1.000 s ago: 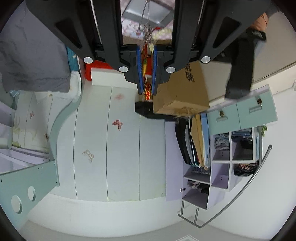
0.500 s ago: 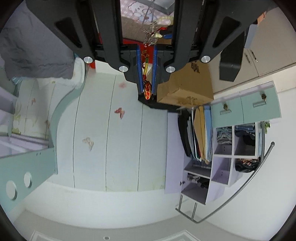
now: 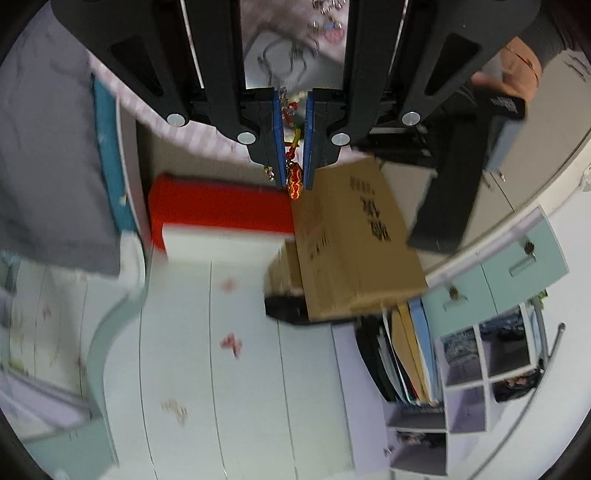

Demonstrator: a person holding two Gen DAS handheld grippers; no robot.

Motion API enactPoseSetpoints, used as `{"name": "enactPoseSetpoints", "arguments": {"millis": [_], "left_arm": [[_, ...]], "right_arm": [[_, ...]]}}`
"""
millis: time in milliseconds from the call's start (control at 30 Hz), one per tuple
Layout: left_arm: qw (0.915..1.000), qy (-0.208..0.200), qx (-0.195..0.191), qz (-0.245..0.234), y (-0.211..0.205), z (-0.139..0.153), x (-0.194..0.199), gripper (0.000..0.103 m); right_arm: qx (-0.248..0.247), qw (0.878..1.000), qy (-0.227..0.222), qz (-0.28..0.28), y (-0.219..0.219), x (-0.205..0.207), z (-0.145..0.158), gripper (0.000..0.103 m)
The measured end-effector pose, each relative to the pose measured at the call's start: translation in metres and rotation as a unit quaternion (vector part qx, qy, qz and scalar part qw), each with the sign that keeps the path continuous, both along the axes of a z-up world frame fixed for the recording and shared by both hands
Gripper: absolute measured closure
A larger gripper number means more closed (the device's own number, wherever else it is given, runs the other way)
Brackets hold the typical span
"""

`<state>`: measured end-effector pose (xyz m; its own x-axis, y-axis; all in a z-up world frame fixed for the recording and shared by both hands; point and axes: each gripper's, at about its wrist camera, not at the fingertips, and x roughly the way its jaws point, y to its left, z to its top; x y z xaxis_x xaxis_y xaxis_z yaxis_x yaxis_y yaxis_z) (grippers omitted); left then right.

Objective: Organize jewelry
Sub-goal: 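Carry both bracelets over the tin box and open both tools to drop them, then grasp the jade pendant with the left tool while the right tool grasps a pink charm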

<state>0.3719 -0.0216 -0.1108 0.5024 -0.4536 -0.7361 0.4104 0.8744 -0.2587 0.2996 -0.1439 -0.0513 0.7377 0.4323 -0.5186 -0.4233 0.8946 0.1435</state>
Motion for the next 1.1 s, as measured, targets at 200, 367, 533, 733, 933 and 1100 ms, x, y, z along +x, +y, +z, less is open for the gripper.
{"name": "enactPoseSetpoints", "arguments": {"millis": [200, 367, 533, 733, 933, 1100], "left_arm": [[0.9995, 0.021, 0.022, 0.001, -0.002, -0.017, -0.001, 0.093], [0.9992, 0.034, 0.018, 0.006, 0.005, -0.02, -0.005, 0.093], [0.9996, 0.015, 0.017, 0.018, 0.012, -0.012, -0.021, 0.093], [0.9995, -0.018, 0.014, 0.023, 0.024, -0.001, -0.061, 0.077], [0.9977, -0.045, 0.003, 0.052, 0.044, -0.007, -0.107, 0.035], [0.9975, -0.027, 0.016, 0.064, 0.056, -0.027, -0.136, 0.035]], "right_arm": [[0.002, 0.999, 0.052, -0.011, -0.002, 0.002, -0.035, 0.094], [0.007, 0.997, 0.073, -0.019, -0.005, -0.001, -0.045, 0.092], [0.013, 0.997, 0.067, -0.026, -0.011, -0.017, -0.037, 0.082], [0.001, 0.998, 0.057, -0.034, -0.016, -0.055, -0.035, 0.071], [-0.005, 0.996, 0.081, -0.041, -0.017, -0.089, -0.056, 0.068], [-0.005, 0.993, 0.112, -0.032, -0.013, -0.117, -0.079, 0.067]]}}
